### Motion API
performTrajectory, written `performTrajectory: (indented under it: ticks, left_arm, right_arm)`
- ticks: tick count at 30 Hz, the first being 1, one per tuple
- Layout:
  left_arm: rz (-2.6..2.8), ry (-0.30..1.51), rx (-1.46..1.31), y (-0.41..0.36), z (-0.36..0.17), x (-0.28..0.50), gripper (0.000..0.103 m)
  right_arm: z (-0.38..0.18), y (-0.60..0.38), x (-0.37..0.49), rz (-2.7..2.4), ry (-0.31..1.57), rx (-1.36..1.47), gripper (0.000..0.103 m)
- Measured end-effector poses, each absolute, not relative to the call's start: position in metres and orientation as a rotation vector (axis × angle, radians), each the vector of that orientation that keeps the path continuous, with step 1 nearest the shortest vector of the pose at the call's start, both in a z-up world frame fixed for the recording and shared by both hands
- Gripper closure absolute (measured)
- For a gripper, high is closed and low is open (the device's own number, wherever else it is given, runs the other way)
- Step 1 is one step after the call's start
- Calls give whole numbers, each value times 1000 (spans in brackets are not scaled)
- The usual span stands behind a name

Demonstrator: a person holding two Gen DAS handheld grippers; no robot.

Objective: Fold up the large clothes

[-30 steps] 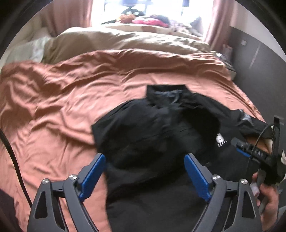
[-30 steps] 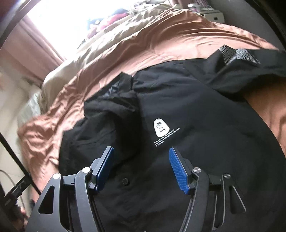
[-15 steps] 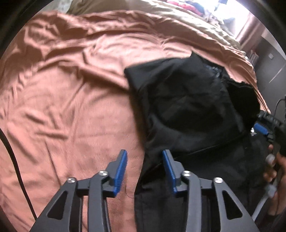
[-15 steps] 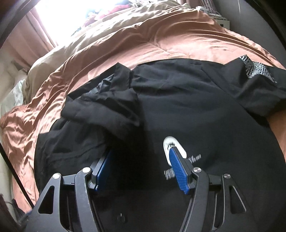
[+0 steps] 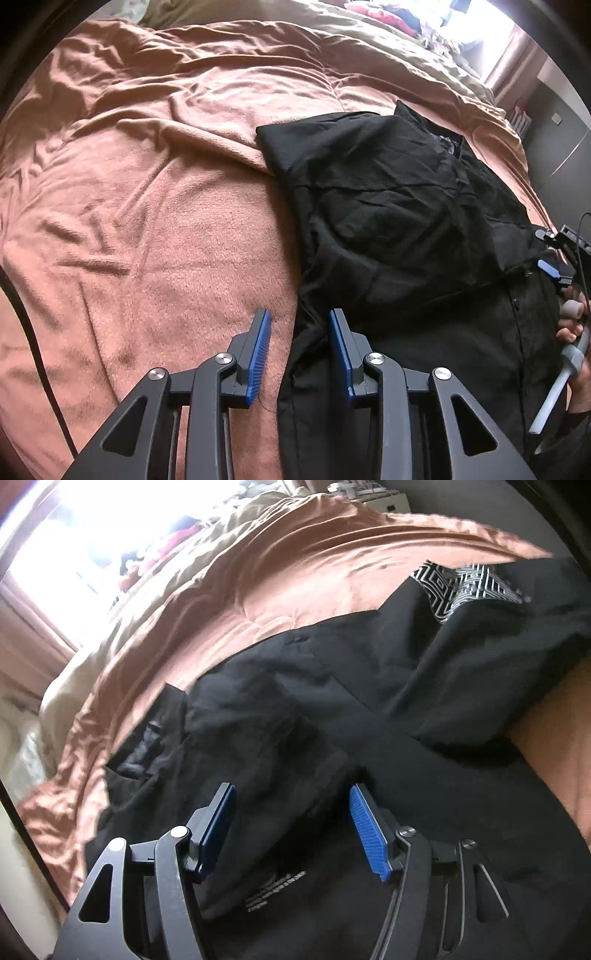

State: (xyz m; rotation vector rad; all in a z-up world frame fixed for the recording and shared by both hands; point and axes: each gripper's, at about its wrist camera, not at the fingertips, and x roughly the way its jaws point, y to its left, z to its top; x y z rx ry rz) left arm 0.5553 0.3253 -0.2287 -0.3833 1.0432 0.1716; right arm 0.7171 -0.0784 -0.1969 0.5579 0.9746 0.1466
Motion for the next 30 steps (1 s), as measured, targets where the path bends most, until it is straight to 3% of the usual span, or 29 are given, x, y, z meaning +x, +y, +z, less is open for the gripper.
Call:
performTrajectory:
  ticks: [5, 6, 8, 9, 10, 13, 19, 26, 27, 28, 30]
  left_arm:
    - [79, 1047, -365, 317, -222, 553, 68]
    - [75, 1049, -341, 314, -221, 553, 68]
    - [88, 1059, -298, 309, -223, 555, 68]
    - [97, 1063, -305, 310, -226, 557, 68]
    - [106, 1061, -329, 313, -228, 558, 68]
    - [126, 1047, -394, 321, -231, 558, 72]
    - [162, 1037, -401, 322, -228, 554, 78]
    - [168, 1039, -407, 324, -227, 552, 78]
    - [167, 1039, -407, 325, -227, 552, 78]
    - [166, 1038, -409, 325, -227, 552, 78]
    - [164, 1036, -411, 325, -228, 553, 78]
  right_arm:
    - [-212, -70, 725, 199, 996, 567, 41]
    - [-217, -72, 726, 200, 999, 582, 45]
    - [-219, -74, 728, 195, 993, 597, 65]
    - [-220, -76, 729, 195, 994, 599, 84]
    - [-224, -79, 729, 198, 1001, 612, 93]
    - [-226, -92, 724, 166, 998, 655, 103]
    - [-205, -108, 698, 120, 942, 675, 103]
    - [-216, -116, 694, 208, 1003, 738, 100]
    - [-218, -115, 698, 222, 1014, 738, 87]
    - [-221, -111, 702, 243, 1025, 743, 64]
    - [-223, -107, 707, 285, 1006, 765, 51]
